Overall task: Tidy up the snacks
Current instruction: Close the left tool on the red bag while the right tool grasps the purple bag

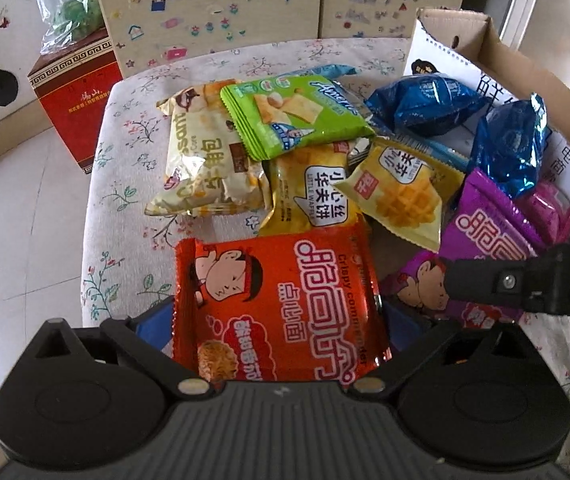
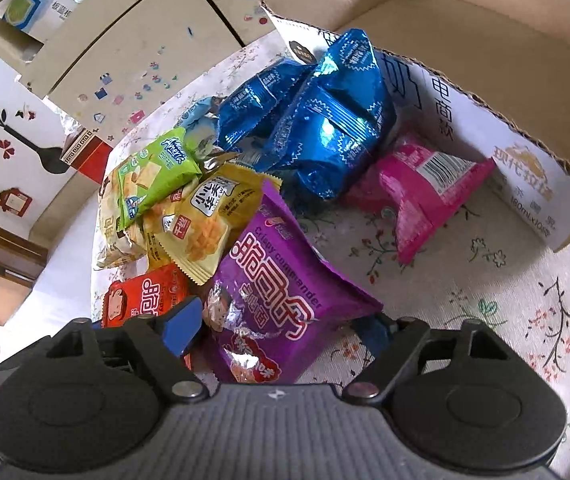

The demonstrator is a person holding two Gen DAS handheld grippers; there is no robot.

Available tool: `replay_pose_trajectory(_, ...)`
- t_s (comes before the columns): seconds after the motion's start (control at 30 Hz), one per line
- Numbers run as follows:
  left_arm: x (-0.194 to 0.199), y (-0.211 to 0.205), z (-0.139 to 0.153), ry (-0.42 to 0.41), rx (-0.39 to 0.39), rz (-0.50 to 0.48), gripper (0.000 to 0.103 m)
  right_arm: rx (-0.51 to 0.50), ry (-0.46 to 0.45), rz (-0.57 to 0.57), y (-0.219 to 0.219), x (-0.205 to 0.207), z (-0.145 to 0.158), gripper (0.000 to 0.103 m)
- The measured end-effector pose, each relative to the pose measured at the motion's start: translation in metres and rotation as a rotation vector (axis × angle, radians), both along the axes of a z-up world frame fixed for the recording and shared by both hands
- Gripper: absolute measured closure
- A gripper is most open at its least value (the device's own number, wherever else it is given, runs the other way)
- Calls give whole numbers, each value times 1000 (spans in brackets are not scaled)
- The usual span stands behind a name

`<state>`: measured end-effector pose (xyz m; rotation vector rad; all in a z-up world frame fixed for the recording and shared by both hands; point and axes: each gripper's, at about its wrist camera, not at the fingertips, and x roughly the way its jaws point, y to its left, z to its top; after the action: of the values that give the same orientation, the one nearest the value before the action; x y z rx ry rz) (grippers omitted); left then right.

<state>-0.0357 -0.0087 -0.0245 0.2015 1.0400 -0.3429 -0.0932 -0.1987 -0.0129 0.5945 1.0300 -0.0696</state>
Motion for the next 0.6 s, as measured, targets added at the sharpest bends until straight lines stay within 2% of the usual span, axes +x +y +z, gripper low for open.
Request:
replay_pose_trajectory(0.03, 0, 0, 0, 1, -1, 3, 1, -6, -1, 1, 1, 0, 1, 19)
replay_pose_trajectory(0.17, -1, 1, 0, 4, 0, 9, 3, -12, -6, -4, 1, 1, 0, 38)
replay_pose_trajectory(0.2, -2, 1, 1, -1, -2, 8, 7, 3, -8, -6, -1, 1, -1, 42)
replay_pose_trajectory(0.23, -3, 1, 2, -2, -11, 2, 17, 20, -7, -12, -3, 0, -2, 43)
replay_pose_trajectory(0.27, -4, 0, 3, -2, -21, -1, 18, 32, -9, -17, -4, 0, -2, 46)
replay_pose_trajectory(0.33, -6, 0, 6, -17, -21, -6, 28, 43, -17, -18, -6, -1, -2, 49)
replay_pose_trajectory(0.4, -7, 2, 8, -17, -39, -9, 28, 51, -25, -11, -6, -2, 0, 57)
replay_pose_trajectory(0.6, -14, 4, 11, -18, -59, -11, 29, 38, -58, 29, -1, -6, 8, 64)
